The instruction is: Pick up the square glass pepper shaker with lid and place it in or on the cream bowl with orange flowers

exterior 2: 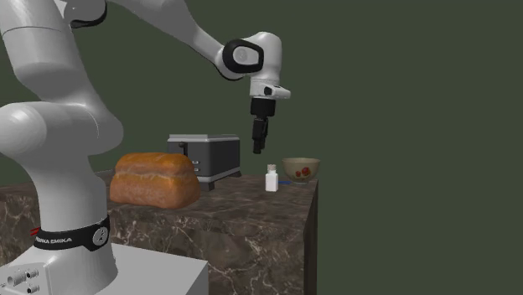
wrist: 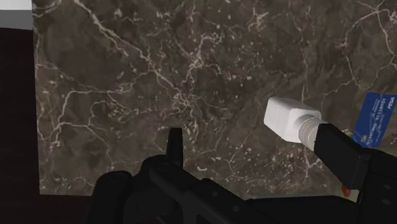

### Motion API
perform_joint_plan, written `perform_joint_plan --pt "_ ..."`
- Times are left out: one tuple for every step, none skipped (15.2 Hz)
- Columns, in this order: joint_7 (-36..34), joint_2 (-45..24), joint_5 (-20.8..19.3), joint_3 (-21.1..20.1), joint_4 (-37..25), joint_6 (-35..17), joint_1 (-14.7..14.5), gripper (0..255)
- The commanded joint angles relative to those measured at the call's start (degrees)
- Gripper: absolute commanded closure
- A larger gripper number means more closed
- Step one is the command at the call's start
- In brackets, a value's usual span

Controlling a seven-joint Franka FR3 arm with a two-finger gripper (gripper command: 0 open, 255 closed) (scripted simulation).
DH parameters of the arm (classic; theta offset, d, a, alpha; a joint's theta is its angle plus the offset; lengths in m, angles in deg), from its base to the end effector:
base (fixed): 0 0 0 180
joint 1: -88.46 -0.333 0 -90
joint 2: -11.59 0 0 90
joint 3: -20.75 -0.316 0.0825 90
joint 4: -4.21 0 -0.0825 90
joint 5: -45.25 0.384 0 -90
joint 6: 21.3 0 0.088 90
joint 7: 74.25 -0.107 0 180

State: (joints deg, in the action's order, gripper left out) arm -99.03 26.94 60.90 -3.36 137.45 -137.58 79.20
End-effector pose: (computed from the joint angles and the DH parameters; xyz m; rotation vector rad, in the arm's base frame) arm 0.3752 0.2712 0.4327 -3.0412 -0.0105 0.1553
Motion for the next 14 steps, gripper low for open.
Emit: perform_joint_plan --pt "-2.1 -4.1 -0.9 -2.0 -1.6 -2.5 -0.5 0" --pt "-3.3 -6.1 -1.5 -2.8 -2.6 -3.6 -0.7 0" --pt "-4.5 -8.2 -2.3 -3.7 -3.7 -4.6 -1.0 0" --pt "-5.7 -10.3 -3.1 -4.5 -4.8 -5.5 -1.3 0" --pt "-7.0 -12.5 -4.1 -5.2 -6.0 -6.4 -1.7 0" --pt "-8.3 -14.7 -5.3 -5.8 -7.2 -7.3 -2.1 0" --pt "-9.7 -16.9 -6.5 -6.3 -8.5 -8.0 -2.6 0" --pt "-10.1 -17.6 -6.8 -6.4 -8.9 -8.2 -2.8 0" --pt "-10.2 -18.0 -7.0 -6.4 -8.5 -9.0 -2.9 0" --pt "-10.3 -18.4 -7.2 -6.5 -8.1 -9.8 -3.0 0" --pt "-10.5 -18.8 -7.4 -6.5 -7.8 -10.6 -3.1 0" --pt "-10.7 -19.3 -7.6 -6.6 -7.4 -11.3 -3.2 0" --pt "-10.8 -19.8 -7.8 -6.6 -7.1 -12.1 -3.3 0" --pt "-11.0 -20.3 -8.0 -6.6 -6.8 -12.9 -3.3 0"
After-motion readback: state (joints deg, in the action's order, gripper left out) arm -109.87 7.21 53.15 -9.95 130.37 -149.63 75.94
